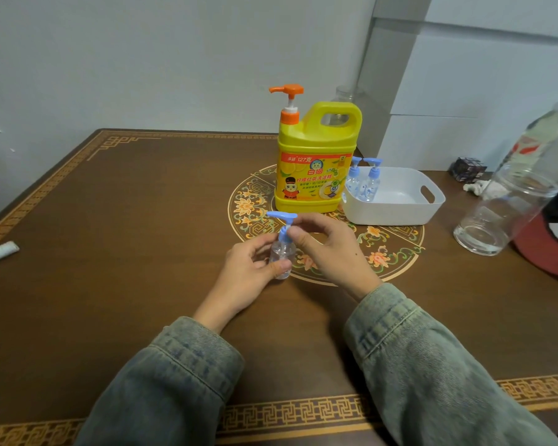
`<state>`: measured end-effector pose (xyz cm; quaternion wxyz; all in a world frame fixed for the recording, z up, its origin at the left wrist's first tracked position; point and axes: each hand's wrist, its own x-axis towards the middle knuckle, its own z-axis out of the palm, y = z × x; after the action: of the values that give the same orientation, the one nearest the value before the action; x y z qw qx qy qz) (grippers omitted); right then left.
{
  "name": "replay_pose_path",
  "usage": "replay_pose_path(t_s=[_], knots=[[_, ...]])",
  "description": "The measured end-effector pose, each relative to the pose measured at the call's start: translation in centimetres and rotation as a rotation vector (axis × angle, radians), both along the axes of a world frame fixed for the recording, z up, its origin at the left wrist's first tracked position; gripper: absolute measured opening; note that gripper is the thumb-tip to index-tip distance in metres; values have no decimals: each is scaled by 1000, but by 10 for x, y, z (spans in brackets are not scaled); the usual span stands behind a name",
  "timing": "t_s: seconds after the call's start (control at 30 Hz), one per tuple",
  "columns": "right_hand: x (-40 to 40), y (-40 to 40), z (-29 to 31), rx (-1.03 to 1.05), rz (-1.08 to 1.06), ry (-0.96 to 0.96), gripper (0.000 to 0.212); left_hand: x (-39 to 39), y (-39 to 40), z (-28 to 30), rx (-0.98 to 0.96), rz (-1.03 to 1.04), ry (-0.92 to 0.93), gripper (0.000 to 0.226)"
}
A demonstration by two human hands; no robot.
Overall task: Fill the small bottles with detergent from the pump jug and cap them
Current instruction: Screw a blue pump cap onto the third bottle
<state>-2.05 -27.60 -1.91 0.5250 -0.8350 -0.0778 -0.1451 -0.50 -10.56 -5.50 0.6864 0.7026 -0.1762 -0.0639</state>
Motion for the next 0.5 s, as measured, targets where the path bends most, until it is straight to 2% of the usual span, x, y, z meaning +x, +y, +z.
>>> replay_pose_path(t_s=[0.13,0.37,0.5], knots=[[4,-6,-2,-42,74,20,27,-1,0,2,-7,-11,-8,46],[3,-1,-2,-40,39,22,16,-2,0,3,-4,-20,-13,46],[1,0,-2,-48,6,15,35,-3,-1,4,-1,-17,-12,45]])
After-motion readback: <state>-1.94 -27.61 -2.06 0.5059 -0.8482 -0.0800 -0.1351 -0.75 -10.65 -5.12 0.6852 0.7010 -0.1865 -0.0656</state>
